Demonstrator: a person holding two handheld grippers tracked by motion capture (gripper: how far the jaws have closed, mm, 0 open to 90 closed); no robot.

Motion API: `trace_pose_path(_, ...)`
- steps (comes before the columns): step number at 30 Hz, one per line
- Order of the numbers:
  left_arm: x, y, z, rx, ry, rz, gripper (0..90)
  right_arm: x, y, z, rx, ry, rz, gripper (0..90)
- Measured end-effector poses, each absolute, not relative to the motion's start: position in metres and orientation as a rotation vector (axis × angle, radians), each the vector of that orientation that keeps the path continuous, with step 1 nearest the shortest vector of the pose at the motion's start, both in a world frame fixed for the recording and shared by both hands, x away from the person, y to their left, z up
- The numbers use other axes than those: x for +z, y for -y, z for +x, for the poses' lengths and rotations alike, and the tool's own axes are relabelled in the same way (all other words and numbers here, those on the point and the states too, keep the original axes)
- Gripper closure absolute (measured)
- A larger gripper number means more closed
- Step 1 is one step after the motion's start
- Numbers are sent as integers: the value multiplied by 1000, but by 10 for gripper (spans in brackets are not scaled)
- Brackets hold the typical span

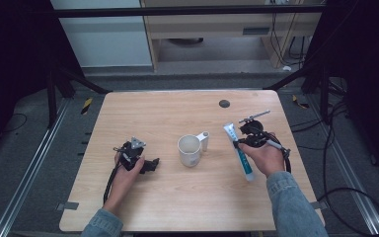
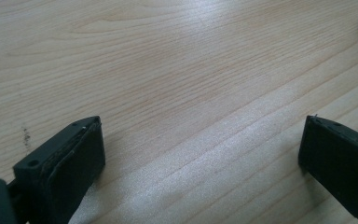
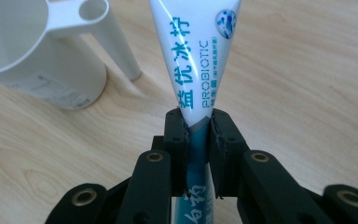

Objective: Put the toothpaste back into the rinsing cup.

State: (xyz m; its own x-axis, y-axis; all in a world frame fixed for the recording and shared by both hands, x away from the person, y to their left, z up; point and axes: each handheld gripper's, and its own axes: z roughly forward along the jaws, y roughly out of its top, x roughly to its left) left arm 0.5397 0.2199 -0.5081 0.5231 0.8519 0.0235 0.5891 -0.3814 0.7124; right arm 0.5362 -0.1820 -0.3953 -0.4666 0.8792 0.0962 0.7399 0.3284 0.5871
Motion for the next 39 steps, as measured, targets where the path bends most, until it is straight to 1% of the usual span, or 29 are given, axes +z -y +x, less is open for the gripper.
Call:
trace_pose_path(15, -508, -220, 540, 517, -1166, 2109, 0, -380, 193, 536, 957, -2239, 1461, 792)
trace_pose_path(39, -508, -220, 540, 517, -1167, 2109, 0, -372, 201, 533, 996, -2169, 1446, 797)
